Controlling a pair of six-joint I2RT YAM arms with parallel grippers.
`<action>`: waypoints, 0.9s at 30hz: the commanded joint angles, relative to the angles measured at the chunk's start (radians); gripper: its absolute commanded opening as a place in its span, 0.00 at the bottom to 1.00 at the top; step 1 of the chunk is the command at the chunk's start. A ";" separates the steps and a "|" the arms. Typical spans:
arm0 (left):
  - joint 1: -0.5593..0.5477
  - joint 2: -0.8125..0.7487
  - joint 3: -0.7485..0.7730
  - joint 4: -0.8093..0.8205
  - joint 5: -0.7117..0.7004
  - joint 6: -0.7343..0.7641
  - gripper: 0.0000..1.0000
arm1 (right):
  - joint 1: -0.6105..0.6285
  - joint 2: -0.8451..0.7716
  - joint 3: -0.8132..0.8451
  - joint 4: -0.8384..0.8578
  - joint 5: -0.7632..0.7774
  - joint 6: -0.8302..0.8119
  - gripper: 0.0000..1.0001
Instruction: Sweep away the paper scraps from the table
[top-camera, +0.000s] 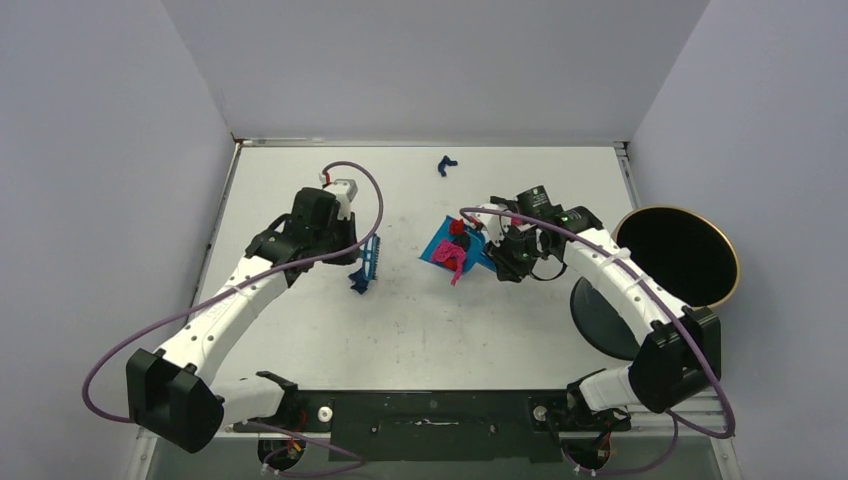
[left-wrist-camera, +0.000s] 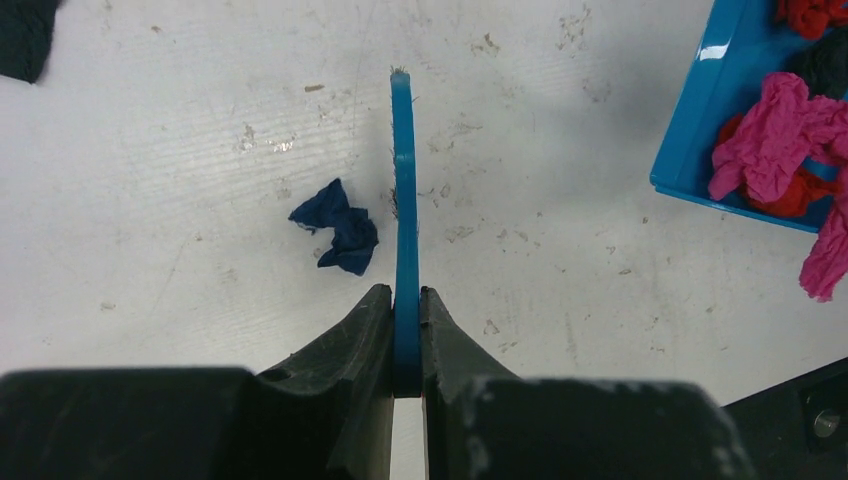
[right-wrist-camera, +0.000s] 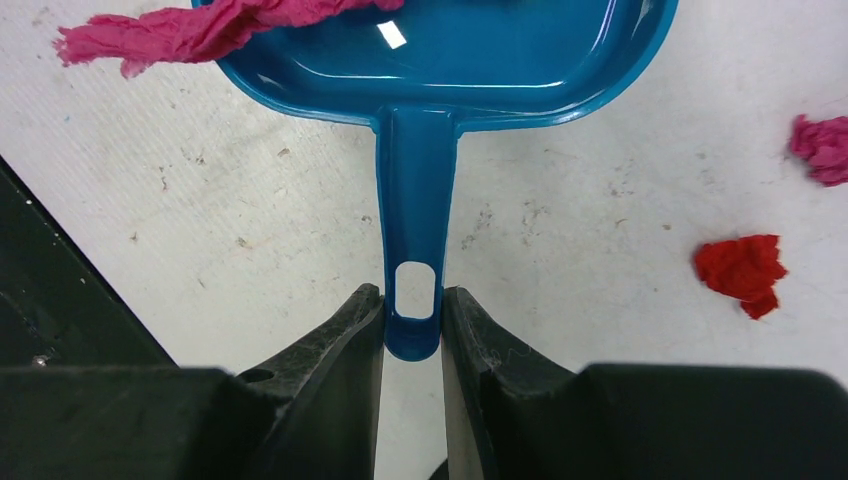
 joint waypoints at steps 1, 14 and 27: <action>0.016 -0.084 -0.040 0.171 0.013 -0.013 0.00 | 0.000 -0.063 0.091 -0.089 0.004 -0.050 0.05; 0.046 -0.075 -0.123 0.249 0.046 0.001 0.00 | -0.126 -0.035 0.391 -0.408 -0.103 -0.160 0.05; 0.068 -0.038 -0.136 0.258 0.104 -0.004 0.00 | -0.347 -0.093 0.557 -0.505 -0.022 -0.075 0.05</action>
